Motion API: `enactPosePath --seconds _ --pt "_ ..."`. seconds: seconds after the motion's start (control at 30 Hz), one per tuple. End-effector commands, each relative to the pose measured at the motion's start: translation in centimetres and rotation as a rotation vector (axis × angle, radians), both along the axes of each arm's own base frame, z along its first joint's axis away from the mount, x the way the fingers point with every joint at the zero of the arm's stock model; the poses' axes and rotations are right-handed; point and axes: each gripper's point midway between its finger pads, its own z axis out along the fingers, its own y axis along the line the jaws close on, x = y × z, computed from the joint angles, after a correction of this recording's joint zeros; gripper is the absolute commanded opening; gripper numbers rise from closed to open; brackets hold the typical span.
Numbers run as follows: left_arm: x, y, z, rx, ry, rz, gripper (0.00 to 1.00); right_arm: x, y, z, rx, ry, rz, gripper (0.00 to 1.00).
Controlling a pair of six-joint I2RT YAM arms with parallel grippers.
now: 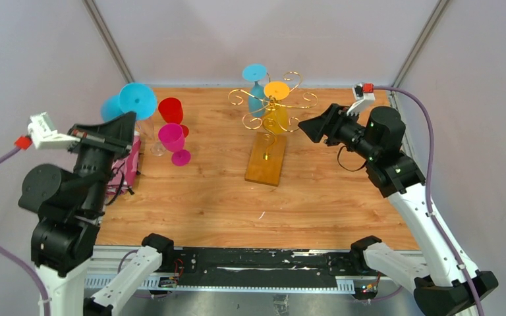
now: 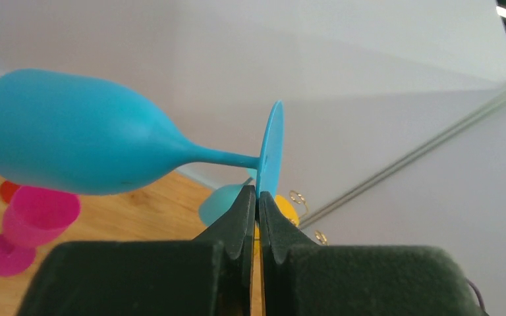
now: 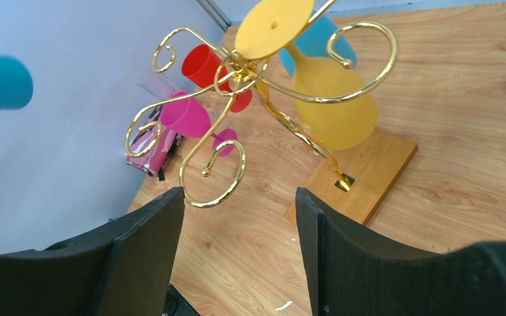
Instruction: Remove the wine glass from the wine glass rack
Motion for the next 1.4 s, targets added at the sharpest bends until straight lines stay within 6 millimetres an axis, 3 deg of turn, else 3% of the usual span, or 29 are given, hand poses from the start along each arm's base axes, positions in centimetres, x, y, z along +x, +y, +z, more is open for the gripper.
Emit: enactPosePath --seconds 0.0,0.23,0.4,0.53,0.7,0.9,1.17,1.37 --pt "2.2 -6.2 4.7 0.064 -0.13 -0.283 0.0 -1.2 0.0 2.5 0.004 -0.122 0.054 0.68" --pt "3.0 -14.5 8.0 0.076 -0.329 -0.723 0.0 -3.6 0.5 5.8 -0.013 -0.262 0.158 0.7" --pt "1.4 -17.0 9.1 0.126 -0.465 -0.916 0.0 -4.6 0.2 8.1 -0.028 -0.387 0.174 0.72" --pt "-1.6 -18.3 9.3 0.219 -0.579 -1.073 0.0 -5.4 0.3 10.2 -0.02 -0.502 0.205 0.73" --pt "-6.2 -18.6 9.4 0.281 -0.754 -1.245 0.0 -6.7 1.5 13.2 0.019 -0.632 0.306 0.73" --pt "-14.0 -17.1 7.7 0.318 -1.039 -1.539 0.0 -9.5 2.6 16.1 0.031 -0.787 0.461 0.73" --pt "-12.7 -18.3 5.1 0.349 -0.988 -1.579 0.0 -12.9 2.6 20.1 0.0 -0.958 0.564 0.73" --pt "-11.7 -18.9 4.2 0.334 -0.954 -1.589 0.0 -13.4 3.1 22.0 0.032 -0.983 0.632 0.72"
